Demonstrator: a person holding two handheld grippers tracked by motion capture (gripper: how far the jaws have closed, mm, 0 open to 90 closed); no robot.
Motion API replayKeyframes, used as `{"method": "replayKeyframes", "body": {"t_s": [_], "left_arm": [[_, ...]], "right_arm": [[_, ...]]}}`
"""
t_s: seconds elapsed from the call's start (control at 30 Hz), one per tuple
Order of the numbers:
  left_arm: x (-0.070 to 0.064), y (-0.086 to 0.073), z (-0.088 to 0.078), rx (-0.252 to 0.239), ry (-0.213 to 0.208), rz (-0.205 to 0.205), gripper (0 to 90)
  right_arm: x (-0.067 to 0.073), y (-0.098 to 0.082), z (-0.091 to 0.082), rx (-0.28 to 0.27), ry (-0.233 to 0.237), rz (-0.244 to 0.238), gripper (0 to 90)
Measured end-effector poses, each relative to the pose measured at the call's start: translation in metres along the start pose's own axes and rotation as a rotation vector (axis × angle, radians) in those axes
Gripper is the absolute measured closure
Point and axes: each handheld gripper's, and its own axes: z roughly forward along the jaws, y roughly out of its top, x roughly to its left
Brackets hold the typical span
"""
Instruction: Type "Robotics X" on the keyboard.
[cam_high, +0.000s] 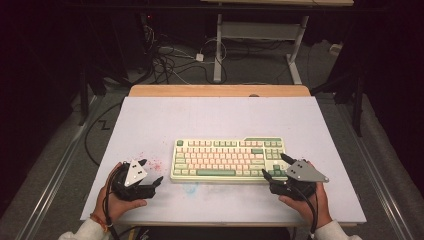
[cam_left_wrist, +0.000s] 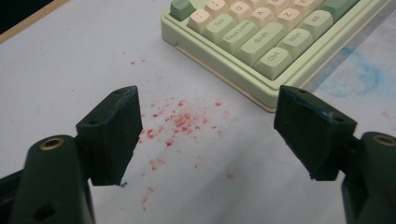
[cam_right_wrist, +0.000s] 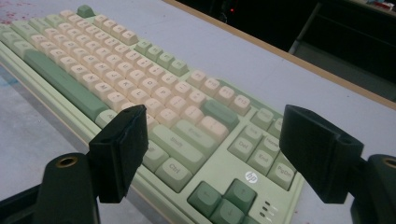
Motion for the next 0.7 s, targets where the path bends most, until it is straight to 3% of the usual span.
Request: {"method": "replayKeyframes", "body": {"t_s": [0.2, 0.37, 0.47, 0.53, 0.7], "left_arm": [[0.001, 0.004, -0.001, 0.01, -0.007, -0.013, 29.2], [0.002, 0.01, -0.003, 0.005, -0.046, -0.014, 47.8], [0.004, 0.013, -0.004, -0.002, -0.084, -0.019, 64.7], [0.004, 0.016, -0.004, 0.004, -0.087, -0.011, 73.6], [0.004, 0.025, -0.003, 0.016, -0.118, 0.014, 85.6]], "right_arm": [[0.002, -0.009, -0.006, 0.013, -0.001, -0.002, 24.3], [0.005, -0.011, -0.01, 0.018, -0.003, -0.007, 24.2], [0.006, -0.013, -0.011, 0.028, -0.003, -0.013, 24.2], [0.007, -0.014, -0.012, 0.031, -0.002, -0.013, 24.1], [0.007, -0.015, -0.014, 0.037, -0.003, -0.011, 24.1]]}}
